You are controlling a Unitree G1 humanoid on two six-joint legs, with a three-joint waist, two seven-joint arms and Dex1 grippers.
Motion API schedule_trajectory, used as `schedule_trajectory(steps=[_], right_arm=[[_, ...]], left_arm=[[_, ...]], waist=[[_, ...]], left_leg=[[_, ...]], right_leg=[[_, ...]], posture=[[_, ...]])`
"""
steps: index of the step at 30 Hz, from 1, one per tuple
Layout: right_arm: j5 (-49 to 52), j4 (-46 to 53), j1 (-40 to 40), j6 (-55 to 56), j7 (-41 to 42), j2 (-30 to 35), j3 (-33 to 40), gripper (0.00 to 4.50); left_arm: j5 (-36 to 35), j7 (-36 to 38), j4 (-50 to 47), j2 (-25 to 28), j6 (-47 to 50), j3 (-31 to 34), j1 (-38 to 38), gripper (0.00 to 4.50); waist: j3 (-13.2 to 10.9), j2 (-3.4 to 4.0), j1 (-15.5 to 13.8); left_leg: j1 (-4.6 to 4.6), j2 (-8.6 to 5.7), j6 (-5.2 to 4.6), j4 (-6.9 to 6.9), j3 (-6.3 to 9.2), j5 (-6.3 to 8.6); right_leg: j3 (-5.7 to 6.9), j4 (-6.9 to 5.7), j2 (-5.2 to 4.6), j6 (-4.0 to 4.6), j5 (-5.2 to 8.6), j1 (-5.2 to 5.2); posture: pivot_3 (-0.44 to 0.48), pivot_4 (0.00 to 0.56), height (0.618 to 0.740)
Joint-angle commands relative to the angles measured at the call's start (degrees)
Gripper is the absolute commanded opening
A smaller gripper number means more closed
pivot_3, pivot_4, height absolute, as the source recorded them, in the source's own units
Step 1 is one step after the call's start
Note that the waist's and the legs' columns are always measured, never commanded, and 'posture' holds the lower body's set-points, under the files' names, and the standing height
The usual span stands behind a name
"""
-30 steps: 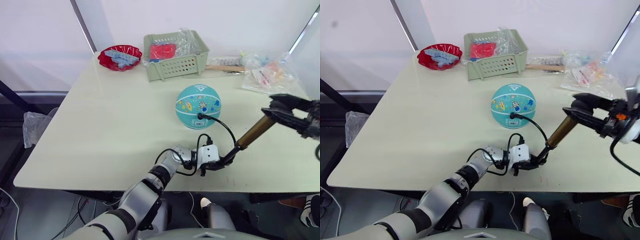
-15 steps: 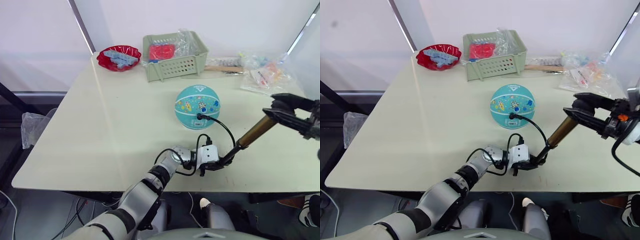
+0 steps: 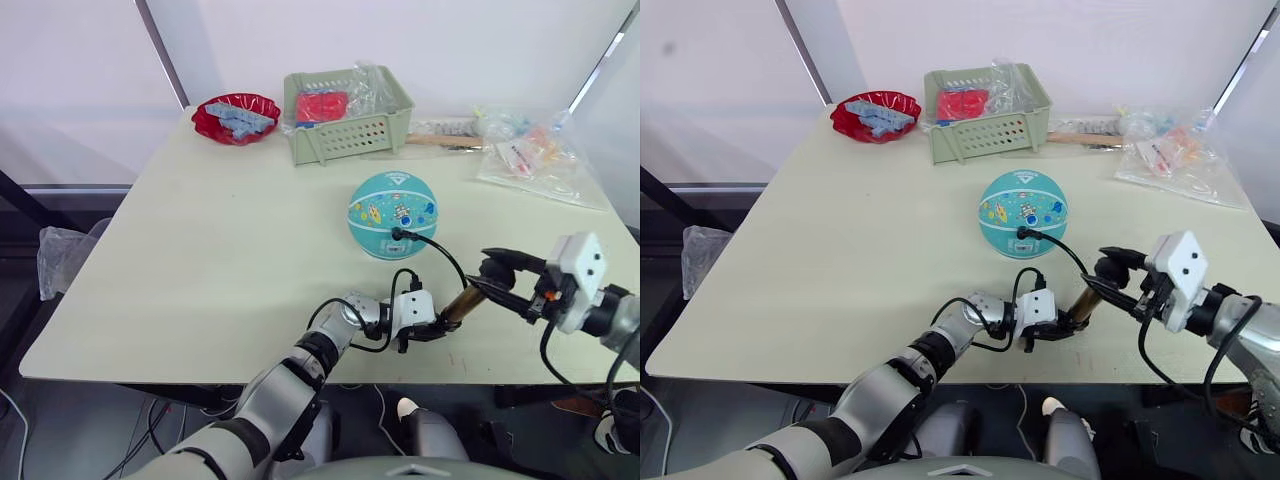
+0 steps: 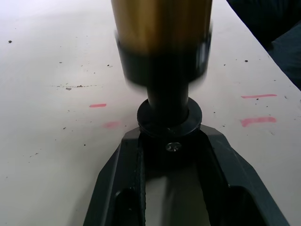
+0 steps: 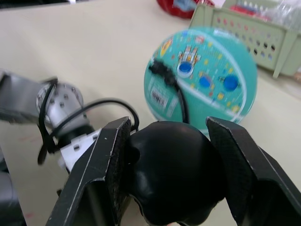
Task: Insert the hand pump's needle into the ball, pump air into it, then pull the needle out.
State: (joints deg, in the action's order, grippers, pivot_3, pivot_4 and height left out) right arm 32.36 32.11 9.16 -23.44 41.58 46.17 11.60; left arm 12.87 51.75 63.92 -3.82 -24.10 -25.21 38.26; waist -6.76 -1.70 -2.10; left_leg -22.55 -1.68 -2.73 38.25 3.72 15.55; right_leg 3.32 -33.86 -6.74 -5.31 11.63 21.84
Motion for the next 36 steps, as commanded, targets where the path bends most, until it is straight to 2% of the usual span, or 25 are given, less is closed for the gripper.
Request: schedule_trajectory(steps=[1,8,10,11,16,17,22,27,32,36], right_arm=[[-5.18,-2.13,1.21,0.26,-2.45,-1.3,-2.32,2.09],[-8.28,-2.05,2.35,2.37,-3.14,-3.19,-4.62,2.09],[-8.35,-2.17,2.17,2.36,-2.98,-3.2,-4.48,2.09],[-8.4,-2.21,2.12,2.36,-2.91,-3.21,-4.45,2.09],[-8.77,-2.73,1.69,2.64,-2.77,-3.18,-4.22,2.09],[-8.67,-2.75,1.65,2.61,-2.78,-3.22,-4.16,2.09],[-8.69,-2.96,1.5,2.97,-2.88,-3.32,-3.93,2.09],[-8.46,-2.5,1.39,3.14,-3.13,-3.39,-3.65,2.09],[-7.89,-1.71,1.52,3.51,-3.55,-4.2,-3.02,2.09],[-8.09,-1.42,1.99,4.16,-3.52,-4.83,-2.62,2.09]], left_arm=[[5.47,2.17,7.69,3.32,4.86,-3.74,-3.67,1.1],[4.25,2.39,7.23,2.93,5.4,-2.53,-3.27,1.1],[3.9,2.79,6.96,2.91,5.07,-2.22,-3.13,2.06],[3.85,2.92,6.88,2.9,4.95,-2.14,-3.11,2.28],[1.5,5.29,4.73,3.3,3.02,0.16,-2.29,4.29],[1.06,5.97,4.07,3.55,2.73,0.54,-2.13,4.44],[-2.0,10.38,-1.3,5.05,1.23,2.32,-2.54,4.44],[-6.89,16.18,-13.08,8.27,2.3,3.83,-6.32,4.44],[-12.58,20.57,-27.12,13.56,6.73,5.63,-11.38,4.44],[-18.93,24.19,-39.06,20.37,10.63,8.78,-15.7,4.44]], waist=[[-0.01,0.03,0.0],[0.04,0.0,0.06],[0.03,0.0,0.07],[0.04,0.03,0.04],[-0.01,0.11,-0.09],[-0.03,0.14,-0.09],[-0.28,0.45,-0.05],[-0.58,0.83,-0.01],[-1.02,1.2,-0.04],[-1.3,1.46,-0.11]], left_leg=[[0.0,0.0,0.0,0.0,0.0,0.0],[0.05,0.02,0.0,-0.01,0.0,0.0],[0.09,0.04,0.01,-0.01,0.0,0.01],[0.09,0.04,0.01,-0.01,0.01,0.01],[0.06,0.01,-0.04,-0.02,0.02,-0.02],[0.05,0.0,-0.06,-0.02,0.01,-0.03],[0.04,0.0,-0.1,-0.01,0.01,-0.05],[0.0,0.0,-0.12,0.0,-0.01,-0.07],[-0.12,-0.04,-0.15,0.04,-0.01,-0.09],[-0.22,-0.05,-0.16,0.05,-0.03,-0.09]], right_leg=[[0.0,0.0,0.0,0.0,0.0,0.0],[0.0,0.0,0.03,0.0,0.0,-0.03],[-0.01,-0.01,0.04,0.02,0.01,-0.07],[0.0,-0.01,0.06,0.03,0.02,-0.06],[0.01,0.01,0.04,0.19,0.12,-0.06],[0.01,0.02,0.04,0.19,0.12,-0.06],[0.0,0.01,0.03,0.24,0.14,-0.04],[-0.03,-0.02,0.03,0.26,0.15,0.03],[-0.05,-0.02,0.01,0.3,0.13,0.13],[-0.1,-0.06,0.0,0.38,0.09,0.24]], posture=[[0.0,0.15,0.737],[0.0,0.15,0.737],[0.0,0.15,0.737],[0.0,0.15,0.737],[0.0,0.15,0.737],[0.0,0.15,0.737],[0.0,0.15,0.737],[0.0,0.15,0.737],[0.0,0.15,0.737],[0.0,0.15,0.737]])
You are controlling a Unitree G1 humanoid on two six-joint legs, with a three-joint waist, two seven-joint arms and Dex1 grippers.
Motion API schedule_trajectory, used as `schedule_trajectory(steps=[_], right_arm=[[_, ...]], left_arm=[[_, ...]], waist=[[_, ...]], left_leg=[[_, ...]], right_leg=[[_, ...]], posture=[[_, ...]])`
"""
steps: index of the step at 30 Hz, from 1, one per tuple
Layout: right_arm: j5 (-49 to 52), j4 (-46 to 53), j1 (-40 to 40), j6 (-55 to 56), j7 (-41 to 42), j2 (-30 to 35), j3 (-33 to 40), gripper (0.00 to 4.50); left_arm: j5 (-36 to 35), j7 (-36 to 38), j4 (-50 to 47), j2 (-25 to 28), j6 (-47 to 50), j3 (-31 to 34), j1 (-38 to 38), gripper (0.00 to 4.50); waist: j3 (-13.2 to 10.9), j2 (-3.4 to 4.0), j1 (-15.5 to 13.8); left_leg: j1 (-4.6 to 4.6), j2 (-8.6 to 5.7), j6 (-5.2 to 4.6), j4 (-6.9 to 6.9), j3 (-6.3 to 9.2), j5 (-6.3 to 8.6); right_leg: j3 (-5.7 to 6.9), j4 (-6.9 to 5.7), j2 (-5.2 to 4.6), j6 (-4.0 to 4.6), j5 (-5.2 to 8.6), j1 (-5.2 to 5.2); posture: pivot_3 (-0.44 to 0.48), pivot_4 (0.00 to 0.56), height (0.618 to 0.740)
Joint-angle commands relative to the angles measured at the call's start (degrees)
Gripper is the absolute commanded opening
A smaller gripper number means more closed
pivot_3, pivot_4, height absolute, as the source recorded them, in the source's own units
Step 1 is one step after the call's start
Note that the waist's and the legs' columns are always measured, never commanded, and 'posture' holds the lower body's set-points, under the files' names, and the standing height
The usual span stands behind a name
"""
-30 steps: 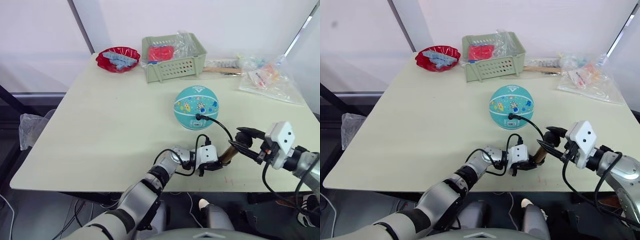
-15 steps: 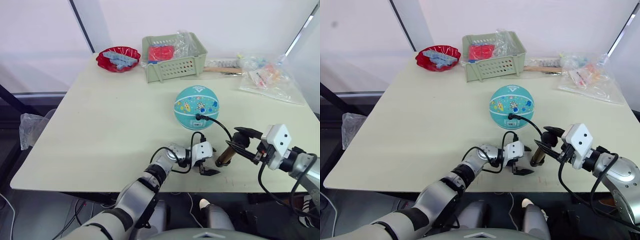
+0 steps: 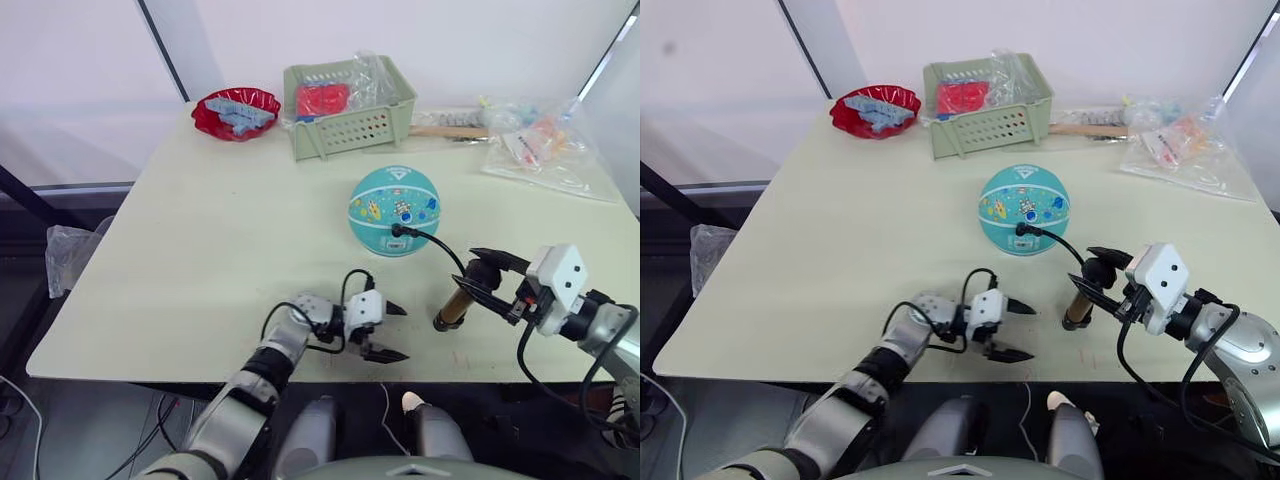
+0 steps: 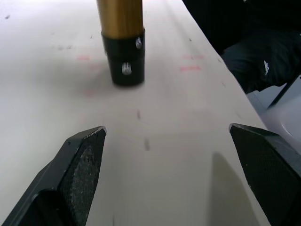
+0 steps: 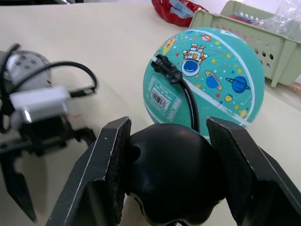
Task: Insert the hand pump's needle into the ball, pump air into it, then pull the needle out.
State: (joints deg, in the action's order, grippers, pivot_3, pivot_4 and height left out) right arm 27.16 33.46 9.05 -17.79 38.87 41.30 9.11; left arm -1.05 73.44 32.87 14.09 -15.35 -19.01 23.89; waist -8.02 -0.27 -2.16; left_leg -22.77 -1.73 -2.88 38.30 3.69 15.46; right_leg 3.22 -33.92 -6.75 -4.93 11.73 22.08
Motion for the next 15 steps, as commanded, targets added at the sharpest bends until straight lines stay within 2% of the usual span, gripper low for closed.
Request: schedule_trajectory(steps=[1,9,15], right_arm=[[-2.88,-2.74,2.29,-1.36,-0.8,0.0,0.01,2.09],[-2.47,-2.68,3.7,-0.36,-0.75,-0.12,1.9,2.09],[-1.48,-3.21,3.84,0.56,-0.53,-0.37,4.15,2.09]], left_arm=[[-6.66,3.38,-10.4,3.97,2.63,3.42,-2.23,4.44],[-17.41,5.84,-22.92,12.49,8.15,10.65,-6.94,4.44],[-23.07,6.38,-29.31,17.17,11.63,14.69,-11.25,4.44]], waist=[[-0.09,0.08,-0.04],[-0.21,0.05,-0.02],[-0.3,0.01,-0.18]], left_leg=[[0.0,-0.01,0.0,0.0,0.0,0.0],[0.01,-0.22,-0.11,0.04,-0.28,0.06],[-0.04,-0.2,-0.15,0.0,-0.84,0.08]], right_leg=[[-0.01,0.0,-0.02,0.0,0.0,0.0],[-0.3,0.04,-0.21,-0.01,-0.01,0.03],[-0.94,-0.16,-0.13,0.06,-0.1,0.51]], posture=[[0.0,0.15,0.737],[0.0,0.15,0.737],[0.0,0.15,0.737]])
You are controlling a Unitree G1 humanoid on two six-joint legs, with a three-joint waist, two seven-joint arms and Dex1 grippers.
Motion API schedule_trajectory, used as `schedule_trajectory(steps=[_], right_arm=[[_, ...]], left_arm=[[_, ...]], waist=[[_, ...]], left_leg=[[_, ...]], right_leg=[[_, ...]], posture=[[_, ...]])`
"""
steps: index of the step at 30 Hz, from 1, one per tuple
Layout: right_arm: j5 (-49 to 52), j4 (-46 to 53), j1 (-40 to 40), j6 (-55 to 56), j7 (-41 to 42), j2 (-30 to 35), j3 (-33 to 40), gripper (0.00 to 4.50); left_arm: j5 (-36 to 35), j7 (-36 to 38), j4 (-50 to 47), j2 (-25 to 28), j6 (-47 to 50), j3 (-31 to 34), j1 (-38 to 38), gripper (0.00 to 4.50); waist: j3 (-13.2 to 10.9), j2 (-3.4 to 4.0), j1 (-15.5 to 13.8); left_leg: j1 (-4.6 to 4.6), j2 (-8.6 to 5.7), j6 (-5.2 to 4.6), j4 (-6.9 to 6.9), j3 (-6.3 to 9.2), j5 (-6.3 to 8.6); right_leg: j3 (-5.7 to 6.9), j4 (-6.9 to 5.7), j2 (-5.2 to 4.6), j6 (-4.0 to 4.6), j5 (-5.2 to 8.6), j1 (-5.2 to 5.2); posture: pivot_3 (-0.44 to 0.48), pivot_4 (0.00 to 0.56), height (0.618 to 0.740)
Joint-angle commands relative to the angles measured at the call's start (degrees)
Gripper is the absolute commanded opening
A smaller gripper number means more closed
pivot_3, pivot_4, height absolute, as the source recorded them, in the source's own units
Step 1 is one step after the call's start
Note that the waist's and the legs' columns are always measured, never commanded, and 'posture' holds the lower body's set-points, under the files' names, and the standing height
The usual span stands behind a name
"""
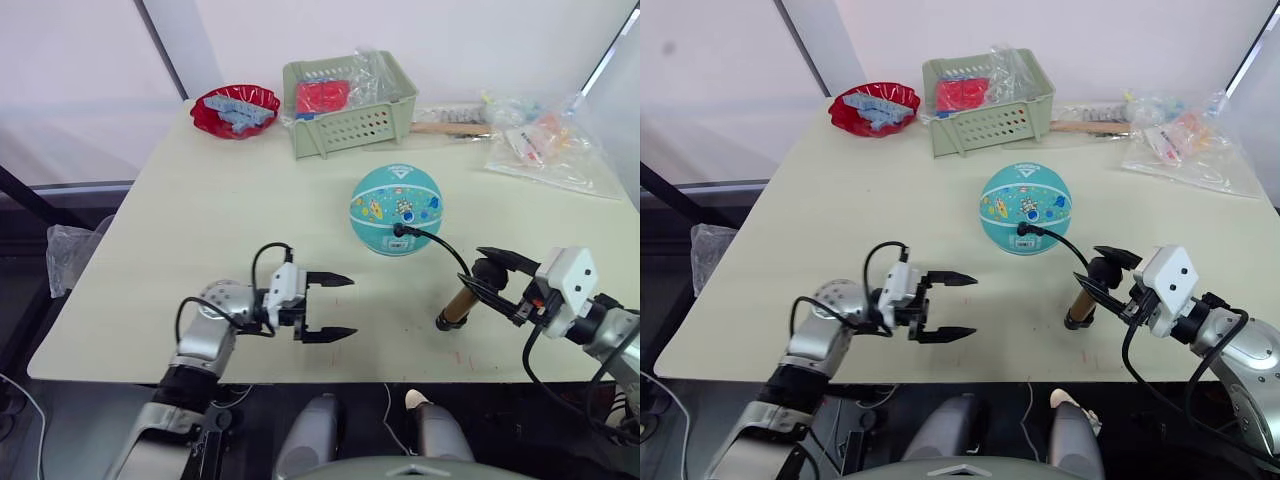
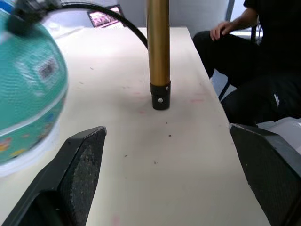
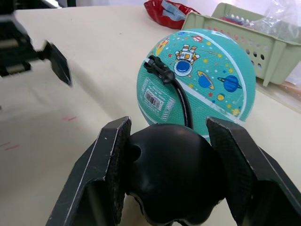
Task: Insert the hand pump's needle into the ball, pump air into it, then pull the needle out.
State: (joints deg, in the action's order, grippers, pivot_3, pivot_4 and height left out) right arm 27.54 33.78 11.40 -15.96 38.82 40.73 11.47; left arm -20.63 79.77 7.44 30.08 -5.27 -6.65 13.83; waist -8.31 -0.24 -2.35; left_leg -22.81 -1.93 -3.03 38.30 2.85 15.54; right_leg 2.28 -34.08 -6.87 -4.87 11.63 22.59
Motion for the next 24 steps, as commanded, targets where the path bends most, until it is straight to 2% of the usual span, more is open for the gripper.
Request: schedule_trajectory(steps=[1,6,10,13,24], right_arm=[[-1.64,-3.61,1.35,-1.17,-0.44,0.16,2.17,2.09],[1.37,-4.43,-1.56,-1.68,1.46,2.51,7.46,2.09],[1.45,-5.79,-3.67,-1.2,2.75,4.33,9.54,2.09],[-0.63,-7.67,-5.74,0.41,3.63,6.24,10.8,2.09],[-10.92,-12.93,-11.94,10.25,2.73,6.97,9.09,2.09]], left_arm=[[-4.21,-0.02,-4.62,1.72,2.05,3.02,-1.71,4.44],[-8.07,-0.89,-9.84,5.33,5.59,7.26,-5.28,4.44],[-8.57,-1.99,-11.68,5.73,6.63,7.68,-5.99,4.44],[-9.06,-3.26,-13.88,5.45,7.71,7.49,-6.51,4.44],[-9.51,-6.05,-18.63,4.94,9.66,6.43,-7.77,4.44]], waist=[[-0.09,-0.11,0.06],[-0.48,-0.47,0.17],[-0.76,-0.48,0.09],[-0.96,-0.45,0.27],[-1.2,-0.31,0.55]], left_leg=[[0.0,0.01,-0.01,0.0,-0.08,0.0],[0.03,0.12,-0.09,0.0,-0.55,0.05],[-0.04,0.12,-0.24,0.01,-1.44,0.14],[-0.04,0.15,-0.25,0.02,-1.62,0.14],[-0.05,0.17,-0.3,0.02,-1.74,0.17]], right_leg=[[-0.08,0.0,0.01,-0.03,-0.01,0.04],[-0.74,-0.1,0.18,-0.14,-0.13,0.37],[-1.51,-0.63,0.09,-0.13,-0.16,1.0],[-1.68,-0.7,0.13,-0.13,-0.18,1.11],[-1.76,-0.71,0.19,-0.16,-0.2,1.16]], posture=[[0.0,0.15,0.737],[0.0,0.15,0.737],[0.0,0.15,0.737],[0.0,0.15,0.737],[0.0,0.15,0.737]])
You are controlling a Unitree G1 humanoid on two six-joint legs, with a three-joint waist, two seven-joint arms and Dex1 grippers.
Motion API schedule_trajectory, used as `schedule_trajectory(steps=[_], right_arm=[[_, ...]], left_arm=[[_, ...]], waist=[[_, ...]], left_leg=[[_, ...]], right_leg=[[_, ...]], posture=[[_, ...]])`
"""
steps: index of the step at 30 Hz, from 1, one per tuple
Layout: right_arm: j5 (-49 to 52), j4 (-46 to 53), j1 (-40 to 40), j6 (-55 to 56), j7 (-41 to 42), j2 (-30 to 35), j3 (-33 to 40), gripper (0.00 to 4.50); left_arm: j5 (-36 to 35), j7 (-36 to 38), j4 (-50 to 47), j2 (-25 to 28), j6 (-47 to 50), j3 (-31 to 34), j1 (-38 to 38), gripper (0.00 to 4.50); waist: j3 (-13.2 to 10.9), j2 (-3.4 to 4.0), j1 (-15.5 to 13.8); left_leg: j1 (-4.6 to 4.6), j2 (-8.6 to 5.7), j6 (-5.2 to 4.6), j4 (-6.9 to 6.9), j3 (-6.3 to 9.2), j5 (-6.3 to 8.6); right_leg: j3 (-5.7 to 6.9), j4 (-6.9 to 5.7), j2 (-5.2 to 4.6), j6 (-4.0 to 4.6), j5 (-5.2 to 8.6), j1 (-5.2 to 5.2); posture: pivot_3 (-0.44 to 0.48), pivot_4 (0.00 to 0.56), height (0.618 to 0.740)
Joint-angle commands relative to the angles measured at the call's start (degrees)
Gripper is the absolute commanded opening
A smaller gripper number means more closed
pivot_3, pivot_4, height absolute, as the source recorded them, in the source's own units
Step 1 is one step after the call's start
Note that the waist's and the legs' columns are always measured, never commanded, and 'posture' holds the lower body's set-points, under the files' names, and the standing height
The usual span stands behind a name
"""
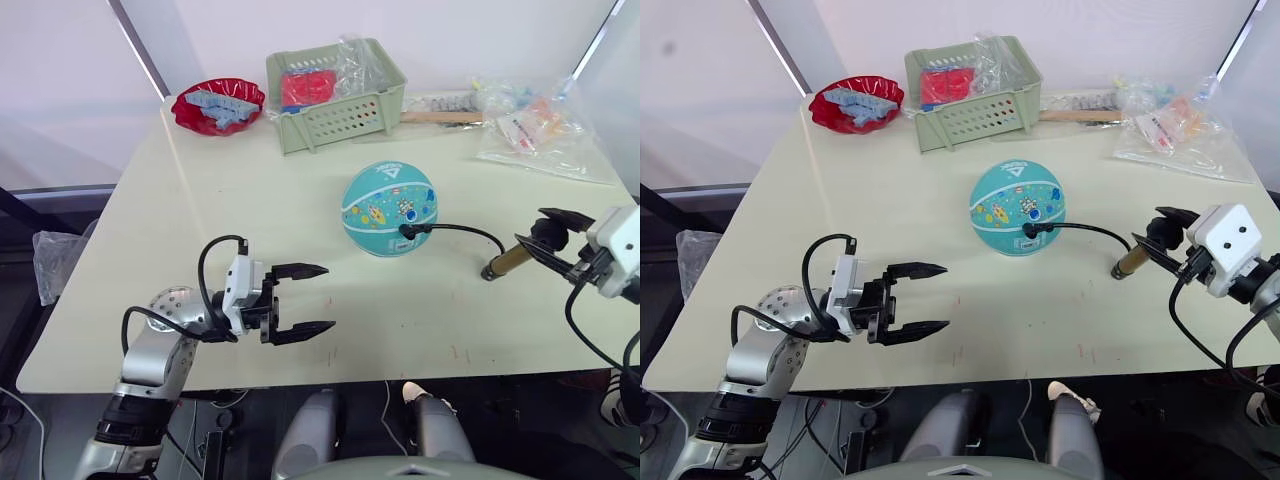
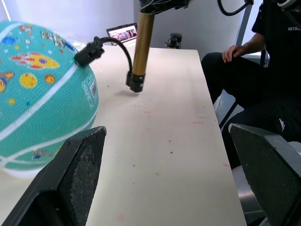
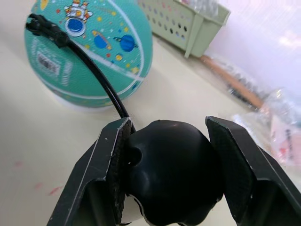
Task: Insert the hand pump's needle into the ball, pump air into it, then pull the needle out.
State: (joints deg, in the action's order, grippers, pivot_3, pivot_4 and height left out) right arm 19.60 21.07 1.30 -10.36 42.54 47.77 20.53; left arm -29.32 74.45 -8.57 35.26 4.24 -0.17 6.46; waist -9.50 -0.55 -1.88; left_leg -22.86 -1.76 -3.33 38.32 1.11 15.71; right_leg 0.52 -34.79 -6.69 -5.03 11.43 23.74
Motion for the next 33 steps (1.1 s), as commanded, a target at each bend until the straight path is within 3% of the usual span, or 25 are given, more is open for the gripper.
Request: schedule_trajectory(steps=[1,16,23,33], right_arm=[[-4.53,-0.77,-2.16,6.39,-0.87,-0.05,-0.65,2.09],[-22.63,-9.58,-9.35,23.71,-2.91,0.6,-10.37,2.09],[-37.65,-14.48,-9.52,39.85,-6.59,3.13,-18.94,2.09],[-35.65,-19.25,-10.99,46.83,-5.83,-0.56,-27.09,2.09]], left_arm=[[-0.83,-0.82,-2.8,-0.24,0.21,-0.07,-0.47,4.44],[-1.4,-1.96,-3.27,-0.25,1.36,0.4,0.01,4.44],[-1.16,-4.91,-4.28,-0.14,1.41,1.63,-1.83,4.44],[-0.85,-5.82,-5.2,0.37,0.74,1.97,-2.95,4.44]], waist=[[0.0,0.0,0.2],[-0.05,0.08,1.18],[-0.05,0.08,1.18],[-0.03,0.05,1.41]], left_leg=[[0.0,0.0,0.0,0.0,0.03,0.0],[0.01,-0.01,0.12,0.02,0.23,-0.08],[0.01,-0.02,0.33,0.03,0.22,-0.2],[0.11,0.06,0.42,0.06,0.24,-0.25]], right_leg=[[0.02,0.0,0.01,0.0,0.0,-0.01],[0.13,-0.08,0.1,-0.04,-0.06,-0.09],[0.12,-0.08,0.12,-0.09,-0.08,-0.08],[0.1,-0.11,0.27,0.13,-0.11,-0.15]], posture=[[0.0,0.15,0.737],[0.0,0.15,0.737],[0.0,0.15,0.737],[0.0,0.15,0.737]])
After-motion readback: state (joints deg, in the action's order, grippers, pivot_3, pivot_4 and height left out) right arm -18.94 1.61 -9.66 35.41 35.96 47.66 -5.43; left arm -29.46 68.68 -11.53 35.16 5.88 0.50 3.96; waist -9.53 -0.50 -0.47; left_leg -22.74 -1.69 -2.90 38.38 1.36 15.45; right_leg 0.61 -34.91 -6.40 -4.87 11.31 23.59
